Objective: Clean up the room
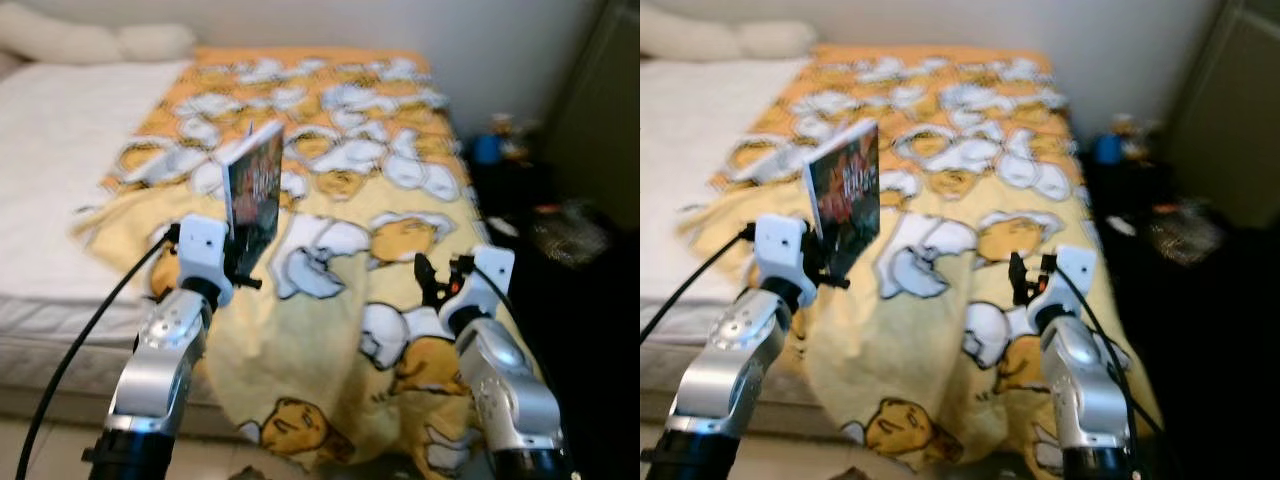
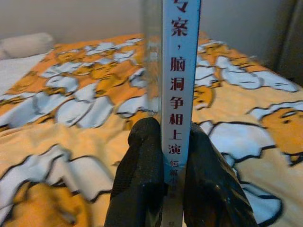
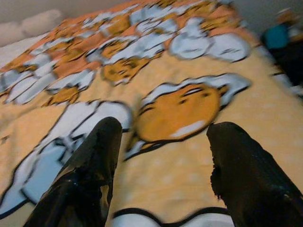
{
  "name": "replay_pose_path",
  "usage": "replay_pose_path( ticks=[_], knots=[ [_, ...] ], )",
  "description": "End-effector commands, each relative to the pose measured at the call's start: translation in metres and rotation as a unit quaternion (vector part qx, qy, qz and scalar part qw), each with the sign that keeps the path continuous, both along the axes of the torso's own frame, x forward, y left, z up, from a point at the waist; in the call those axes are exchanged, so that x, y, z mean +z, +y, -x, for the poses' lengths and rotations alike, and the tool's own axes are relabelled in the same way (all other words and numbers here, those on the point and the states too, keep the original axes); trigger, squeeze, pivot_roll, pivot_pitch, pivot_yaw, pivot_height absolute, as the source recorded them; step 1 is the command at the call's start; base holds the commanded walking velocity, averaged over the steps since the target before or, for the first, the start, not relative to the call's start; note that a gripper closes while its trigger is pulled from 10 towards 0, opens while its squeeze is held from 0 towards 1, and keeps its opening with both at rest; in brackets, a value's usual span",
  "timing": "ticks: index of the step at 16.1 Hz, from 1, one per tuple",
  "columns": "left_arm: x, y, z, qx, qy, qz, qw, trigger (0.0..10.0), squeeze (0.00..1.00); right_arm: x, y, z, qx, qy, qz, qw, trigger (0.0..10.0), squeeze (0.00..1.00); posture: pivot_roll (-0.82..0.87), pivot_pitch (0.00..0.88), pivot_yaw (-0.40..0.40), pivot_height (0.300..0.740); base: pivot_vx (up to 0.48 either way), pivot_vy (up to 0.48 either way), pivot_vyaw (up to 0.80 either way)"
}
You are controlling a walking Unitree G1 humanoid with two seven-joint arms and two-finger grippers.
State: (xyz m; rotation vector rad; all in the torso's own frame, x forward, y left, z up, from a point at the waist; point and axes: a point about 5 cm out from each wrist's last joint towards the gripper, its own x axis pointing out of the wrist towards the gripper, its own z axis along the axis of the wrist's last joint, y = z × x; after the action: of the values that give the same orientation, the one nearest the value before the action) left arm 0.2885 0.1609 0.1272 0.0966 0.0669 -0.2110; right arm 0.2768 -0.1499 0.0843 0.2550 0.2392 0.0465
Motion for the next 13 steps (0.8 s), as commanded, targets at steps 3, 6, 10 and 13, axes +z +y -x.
replay_pose_path(
  ticks=[3,6,10,13],
  knots=[
    [0.014,0.0003,-0.0042,-0.004,-0.024,-0.008,1.0,10.0,0.0,-0.0023,0.0023,0.0017,0.002,0.01,-0.011,1.0,10.0,0.0,0.02,0.0,0.011,0.74,0.0,0.329,-0.51],
    [0.0113,-0.0015,-0.0031,-0.008,-0.018,-0.008,1.0,10.0,0.0,-0.0033,0.0012,0.003,0.0,0.012,-0.007,1.0,10.0,0.0,0.0,0.0,0.026,0.74,0.0,0.354,0.0],
    [0.0123,-0.0011,-0.0044,-0.012,-0.016,-0.009,1.0,10.0,0.0,-0.0035,0.0019,0.0042,-0.006,0.014,-0.011,1.0,10.0,0.0,0.0,0.0,0.035,0.74,0.0,0.388,0.0],
    [0.0124,-0.0007,-0.0056,-0.013,-0.014,-0.01,1.0,10.0,0.0,-0.0041,0.0038,0.004,-0.005,0.018,-0.014,1.0,10.0,0.0,0.0,0.0,0.039,0.74,0.0,0.42,-0.27]
  ],
)
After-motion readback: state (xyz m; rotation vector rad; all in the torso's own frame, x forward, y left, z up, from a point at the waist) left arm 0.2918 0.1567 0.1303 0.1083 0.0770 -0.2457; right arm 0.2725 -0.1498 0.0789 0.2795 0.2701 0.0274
